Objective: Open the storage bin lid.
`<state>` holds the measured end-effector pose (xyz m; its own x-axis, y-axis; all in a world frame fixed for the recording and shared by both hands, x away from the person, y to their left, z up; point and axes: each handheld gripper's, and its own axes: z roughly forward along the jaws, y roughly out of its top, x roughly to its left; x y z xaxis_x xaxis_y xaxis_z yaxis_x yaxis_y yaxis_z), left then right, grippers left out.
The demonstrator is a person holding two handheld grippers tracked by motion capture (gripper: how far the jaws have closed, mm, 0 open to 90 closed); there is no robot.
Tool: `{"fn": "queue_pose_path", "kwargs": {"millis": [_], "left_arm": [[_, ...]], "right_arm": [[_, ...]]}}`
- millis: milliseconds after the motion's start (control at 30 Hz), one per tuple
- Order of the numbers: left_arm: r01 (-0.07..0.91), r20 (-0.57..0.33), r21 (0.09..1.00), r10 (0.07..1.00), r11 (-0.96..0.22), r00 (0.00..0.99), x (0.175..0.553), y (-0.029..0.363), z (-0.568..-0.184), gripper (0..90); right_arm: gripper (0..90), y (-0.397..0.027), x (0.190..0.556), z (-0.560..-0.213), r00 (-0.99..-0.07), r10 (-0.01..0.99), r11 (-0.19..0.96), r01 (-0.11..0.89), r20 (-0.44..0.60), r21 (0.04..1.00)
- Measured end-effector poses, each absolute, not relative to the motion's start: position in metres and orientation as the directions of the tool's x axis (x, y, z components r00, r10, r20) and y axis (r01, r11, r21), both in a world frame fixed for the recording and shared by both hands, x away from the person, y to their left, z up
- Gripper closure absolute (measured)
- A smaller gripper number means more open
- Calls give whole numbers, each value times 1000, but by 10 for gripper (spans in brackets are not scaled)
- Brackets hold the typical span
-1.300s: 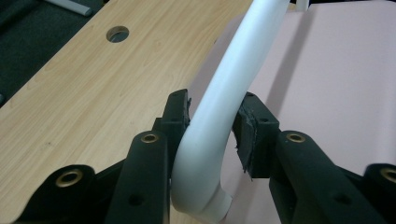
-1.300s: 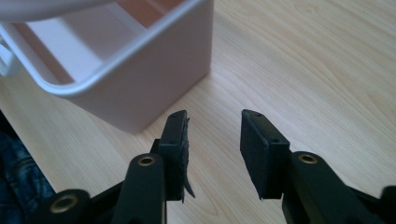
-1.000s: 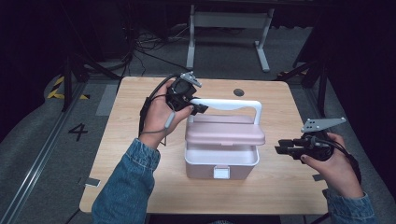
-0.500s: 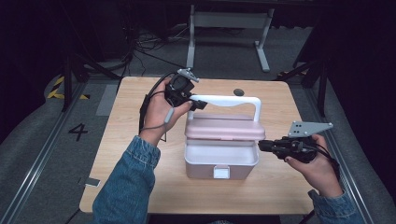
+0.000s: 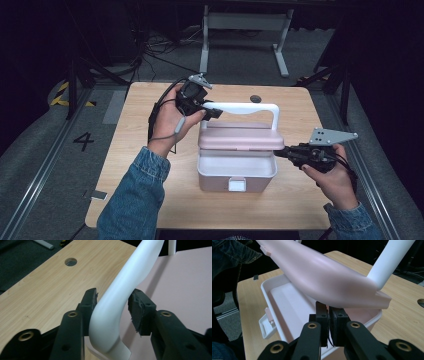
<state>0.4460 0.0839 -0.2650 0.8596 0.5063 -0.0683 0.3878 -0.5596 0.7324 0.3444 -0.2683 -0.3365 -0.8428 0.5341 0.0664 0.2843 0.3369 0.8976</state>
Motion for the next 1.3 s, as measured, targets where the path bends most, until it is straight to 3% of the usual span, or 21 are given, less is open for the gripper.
{"fn": "queue_pose_path", "kwargs": {"millis": [333,900,1300], "left_arm": [[385,-44,756,546,-529,836,438,99,-266,402],[415,-53,786,620,-458,783,413,154,-281,378],[373,-5,774,584,-511,812,403,148,-296,310]], "right_arm": [[900,-267,348,-333,-839,541,319,275,63,907],[900,-264,361,-323,-821,568,273,255,58,928],[900,-265,369,-316,-790,607,217,271,88,938]]}}
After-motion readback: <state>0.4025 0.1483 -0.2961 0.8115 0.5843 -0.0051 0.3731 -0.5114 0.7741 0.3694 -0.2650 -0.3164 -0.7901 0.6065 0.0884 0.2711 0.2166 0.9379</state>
